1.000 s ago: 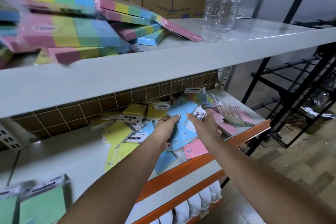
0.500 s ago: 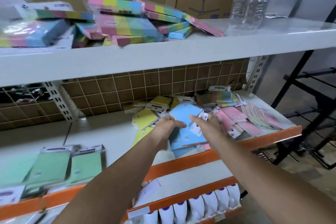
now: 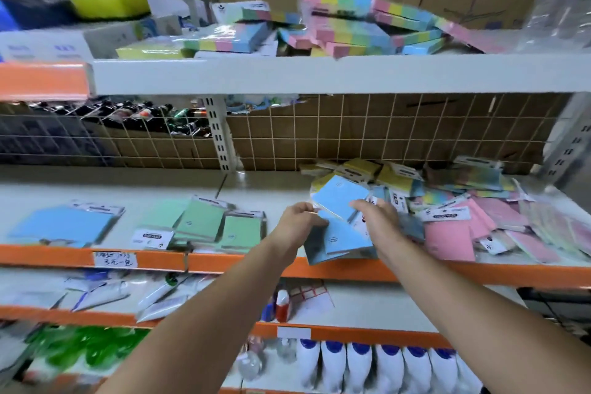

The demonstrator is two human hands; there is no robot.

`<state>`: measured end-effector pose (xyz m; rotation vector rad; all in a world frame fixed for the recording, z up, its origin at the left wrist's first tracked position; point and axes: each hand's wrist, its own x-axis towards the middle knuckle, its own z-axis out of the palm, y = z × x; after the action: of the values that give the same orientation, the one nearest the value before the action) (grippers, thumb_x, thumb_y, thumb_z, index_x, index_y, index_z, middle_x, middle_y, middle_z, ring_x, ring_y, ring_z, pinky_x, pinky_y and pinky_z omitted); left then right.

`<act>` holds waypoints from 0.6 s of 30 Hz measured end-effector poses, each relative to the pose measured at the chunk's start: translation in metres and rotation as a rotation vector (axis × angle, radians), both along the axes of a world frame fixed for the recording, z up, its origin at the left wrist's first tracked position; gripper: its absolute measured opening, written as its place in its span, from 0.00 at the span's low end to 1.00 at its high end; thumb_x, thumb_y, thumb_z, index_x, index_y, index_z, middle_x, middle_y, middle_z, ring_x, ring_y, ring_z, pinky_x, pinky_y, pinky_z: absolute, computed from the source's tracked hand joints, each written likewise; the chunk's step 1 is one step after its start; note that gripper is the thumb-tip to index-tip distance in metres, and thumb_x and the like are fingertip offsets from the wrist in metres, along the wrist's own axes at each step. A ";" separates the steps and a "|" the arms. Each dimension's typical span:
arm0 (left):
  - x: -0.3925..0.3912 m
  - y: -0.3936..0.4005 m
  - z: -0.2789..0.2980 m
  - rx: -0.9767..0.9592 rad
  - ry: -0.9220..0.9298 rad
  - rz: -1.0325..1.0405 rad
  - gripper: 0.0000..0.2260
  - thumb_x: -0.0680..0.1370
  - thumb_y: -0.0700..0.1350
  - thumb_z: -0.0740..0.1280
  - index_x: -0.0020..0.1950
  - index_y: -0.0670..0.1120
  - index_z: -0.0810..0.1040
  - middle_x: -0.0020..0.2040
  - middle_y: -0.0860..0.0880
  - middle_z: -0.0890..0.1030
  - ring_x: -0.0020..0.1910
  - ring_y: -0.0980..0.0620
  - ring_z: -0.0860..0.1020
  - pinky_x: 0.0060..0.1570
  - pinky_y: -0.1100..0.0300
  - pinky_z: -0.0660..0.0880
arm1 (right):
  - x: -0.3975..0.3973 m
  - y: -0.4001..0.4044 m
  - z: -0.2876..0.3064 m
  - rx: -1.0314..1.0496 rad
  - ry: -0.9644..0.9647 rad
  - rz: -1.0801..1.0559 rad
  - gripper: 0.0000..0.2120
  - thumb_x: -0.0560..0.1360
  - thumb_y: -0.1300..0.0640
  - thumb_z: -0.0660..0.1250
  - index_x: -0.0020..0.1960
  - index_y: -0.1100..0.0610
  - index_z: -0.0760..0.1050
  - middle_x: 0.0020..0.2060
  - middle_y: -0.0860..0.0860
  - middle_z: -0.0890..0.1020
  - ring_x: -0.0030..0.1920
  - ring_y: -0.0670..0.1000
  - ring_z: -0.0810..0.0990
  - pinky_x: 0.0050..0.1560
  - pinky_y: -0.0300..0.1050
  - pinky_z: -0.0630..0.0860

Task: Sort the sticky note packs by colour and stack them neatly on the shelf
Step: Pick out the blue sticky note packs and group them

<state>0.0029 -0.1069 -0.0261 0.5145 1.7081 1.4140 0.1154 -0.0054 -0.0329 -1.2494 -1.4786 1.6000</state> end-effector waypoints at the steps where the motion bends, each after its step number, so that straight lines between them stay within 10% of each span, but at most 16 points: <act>1: -0.004 -0.009 0.000 0.000 0.005 0.022 0.09 0.75 0.35 0.67 0.40 0.47 0.70 0.41 0.45 0.78 0.40 0.49 0.75 0.35 0.62 0.70 | -0.007 -0.006 -0.001 0.000 0.003 0.010 0.10 0.71 0.55 0.71 0.50 0.58 0.76 0.39 0.54 0.80 0.37 0.53 0.78 0.33 0.41 0.71; 12: -0.058 -0.088 0.012 0.020 -0.011 0.224 0.11 0.73 0.34 0.66 0.39 0.48 0.69 0.42 0.44 0.77 0.41 0.46 0.75 0.35 0.60 0.69 | -0.075 -0.069 0.013 0.008 0.026 0.139 0.08 0.74 0.57 0.69 0.48 0.56 0.70 0.39 0.50 0.77 0.36 0.49 0.77 0.28 0.39 0.69; 18: -0.104 -0.141 0.014 0.019 -0.033 0.299 0.09 0.74 0.34 0.65 0.41 0.48 0.73 0.41 0.45 0.79 0.44 0.45 0.77 0.38 0.60 0.72 | -0.133 -0.107 0.011 0.084 -0.029 0.100 0.12 0.71 0.59 0.71 0.52 0.57 0.74 0.48 0.56 0.82 0.47 0.57 0.82 0.46 0.48 0.79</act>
<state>-0.1015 -0.2479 -0.0122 0.2496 1.8006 1.6399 -0.0178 -0.1124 -0.0214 -1.1731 -1.6328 1.5725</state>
